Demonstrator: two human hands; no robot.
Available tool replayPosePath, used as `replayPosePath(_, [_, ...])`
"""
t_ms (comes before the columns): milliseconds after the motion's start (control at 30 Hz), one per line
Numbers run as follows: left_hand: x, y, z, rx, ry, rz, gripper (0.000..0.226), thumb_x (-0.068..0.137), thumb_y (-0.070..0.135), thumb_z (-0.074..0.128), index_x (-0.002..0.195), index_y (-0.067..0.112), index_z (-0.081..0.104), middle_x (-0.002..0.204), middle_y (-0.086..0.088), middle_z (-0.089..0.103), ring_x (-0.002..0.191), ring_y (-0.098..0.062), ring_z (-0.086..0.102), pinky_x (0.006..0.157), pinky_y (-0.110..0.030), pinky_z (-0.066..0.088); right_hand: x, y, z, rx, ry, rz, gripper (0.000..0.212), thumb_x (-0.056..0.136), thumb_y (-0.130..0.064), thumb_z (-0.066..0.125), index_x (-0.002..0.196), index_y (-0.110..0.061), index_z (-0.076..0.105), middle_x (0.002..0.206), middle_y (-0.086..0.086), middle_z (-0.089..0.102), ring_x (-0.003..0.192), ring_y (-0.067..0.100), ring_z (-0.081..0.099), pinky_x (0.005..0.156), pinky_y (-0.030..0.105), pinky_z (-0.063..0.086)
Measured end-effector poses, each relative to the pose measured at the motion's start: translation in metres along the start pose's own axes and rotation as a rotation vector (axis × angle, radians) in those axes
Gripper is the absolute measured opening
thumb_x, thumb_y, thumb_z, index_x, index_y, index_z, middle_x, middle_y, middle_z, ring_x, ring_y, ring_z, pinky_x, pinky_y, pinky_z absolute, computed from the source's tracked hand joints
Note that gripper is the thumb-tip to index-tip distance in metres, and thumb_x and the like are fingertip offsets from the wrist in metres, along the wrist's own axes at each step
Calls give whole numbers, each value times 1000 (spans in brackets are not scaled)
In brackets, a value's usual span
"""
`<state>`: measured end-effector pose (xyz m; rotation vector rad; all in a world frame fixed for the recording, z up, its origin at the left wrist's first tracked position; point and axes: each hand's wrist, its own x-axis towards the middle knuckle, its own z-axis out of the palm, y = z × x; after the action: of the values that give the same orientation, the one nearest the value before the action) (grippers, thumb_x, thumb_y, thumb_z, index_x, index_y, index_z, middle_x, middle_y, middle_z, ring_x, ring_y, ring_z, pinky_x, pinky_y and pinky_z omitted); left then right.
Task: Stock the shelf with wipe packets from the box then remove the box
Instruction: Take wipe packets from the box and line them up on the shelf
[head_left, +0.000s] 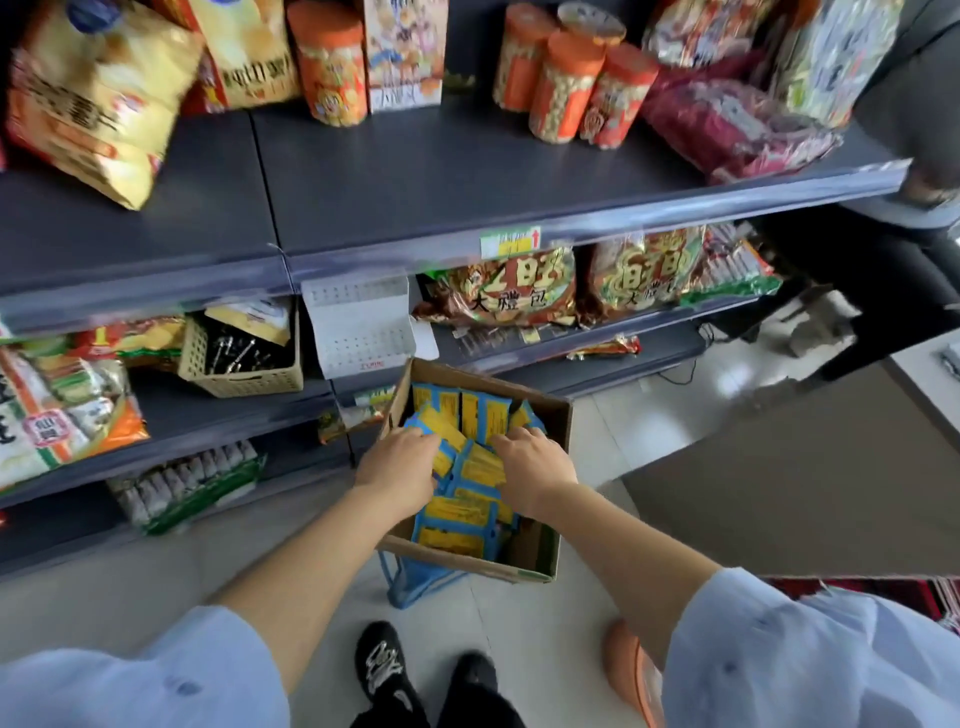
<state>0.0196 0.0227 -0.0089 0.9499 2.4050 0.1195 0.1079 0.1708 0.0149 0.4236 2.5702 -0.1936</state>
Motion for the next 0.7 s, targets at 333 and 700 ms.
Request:
replayPosePath(333, [75, -21, 109, -44, -324, -115, 30, 89, 15, 57, 119, 17, 50, 120, -6, 50, 106, -27, 53, 83, -41, 49, 72, 26, 108, 120, -286, 34, 54, 88, -10, 58, 139, -17, 42, 130, 10, 49, 121, 31, 48, 91, 40, 50])
replayPosePath(700, [107, -25, 161, -391, -454, -444, 60, 90, 48, 59, 134, 9, 48, 133, -11, 51, 102, -25, 62, 79, -33, 53, 106, 30, 162, 627, -413, 302, 32, 86, -14, 60, 118, -16, 58, 110, 4, 60, 97, 22, 58, 74, 31, 49])
